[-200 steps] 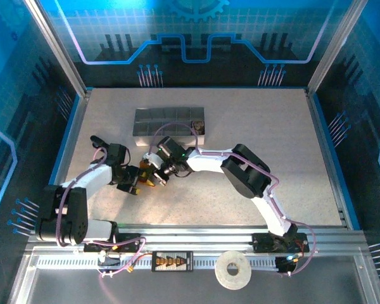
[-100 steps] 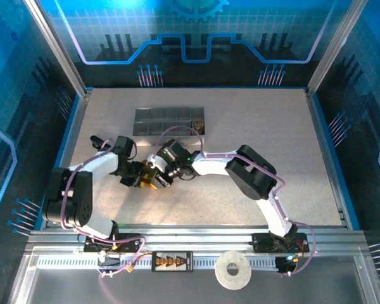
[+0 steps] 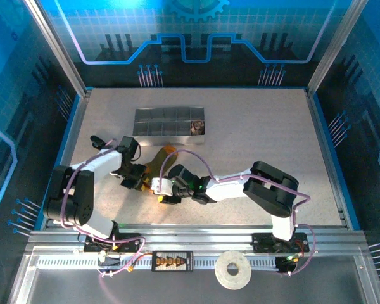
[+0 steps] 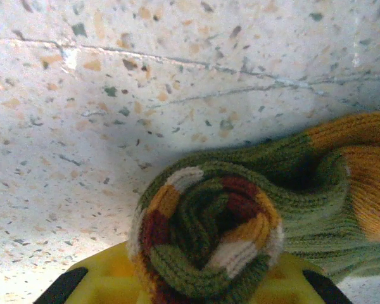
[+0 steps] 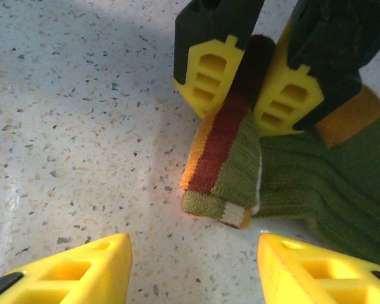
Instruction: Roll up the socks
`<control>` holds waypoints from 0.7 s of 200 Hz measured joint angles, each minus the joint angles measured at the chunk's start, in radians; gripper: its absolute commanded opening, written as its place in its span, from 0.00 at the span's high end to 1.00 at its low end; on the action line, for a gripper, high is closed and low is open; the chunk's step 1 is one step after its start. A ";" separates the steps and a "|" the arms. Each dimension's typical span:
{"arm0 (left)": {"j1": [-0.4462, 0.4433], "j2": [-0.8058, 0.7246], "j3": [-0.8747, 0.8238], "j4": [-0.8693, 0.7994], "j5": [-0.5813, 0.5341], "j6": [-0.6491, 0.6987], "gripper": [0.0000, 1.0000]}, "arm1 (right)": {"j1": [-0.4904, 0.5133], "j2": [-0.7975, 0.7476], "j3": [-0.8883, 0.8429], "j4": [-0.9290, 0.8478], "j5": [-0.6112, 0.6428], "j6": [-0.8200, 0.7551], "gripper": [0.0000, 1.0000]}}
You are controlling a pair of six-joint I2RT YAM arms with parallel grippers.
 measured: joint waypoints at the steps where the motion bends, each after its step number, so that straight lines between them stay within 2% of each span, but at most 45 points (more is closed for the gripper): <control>1: 0.000 0.002 0.002 -0.002 0.000 0.000 0.82 | 0.001 0.001 0.001 0.000 0.003 -0.003 0.46; 50: 0.002 0.056 0.050 -0.051 0.004 0.003 0.83 | 0.024 0.078 0.111 -0.003 0.039 -0.043 0.50; 86: 0.007 0.086 0.076 -0.079 0.013 0.008 0.84 | 0.025 0.151 0.170 -0.032 0.082 -0.049 0.61; 118: 0.008 0.087 0.079 -0.082 0.014 0.013 0.80 | 0.025 0.182 0.217 -0.074 0.125 -0.038 0.81; 140: 0.008 0.070 0.076 -0.076 0.010 0.027 0.65 | 0.024 0.182 0.236 -0.109 0.125 -0.021 0.96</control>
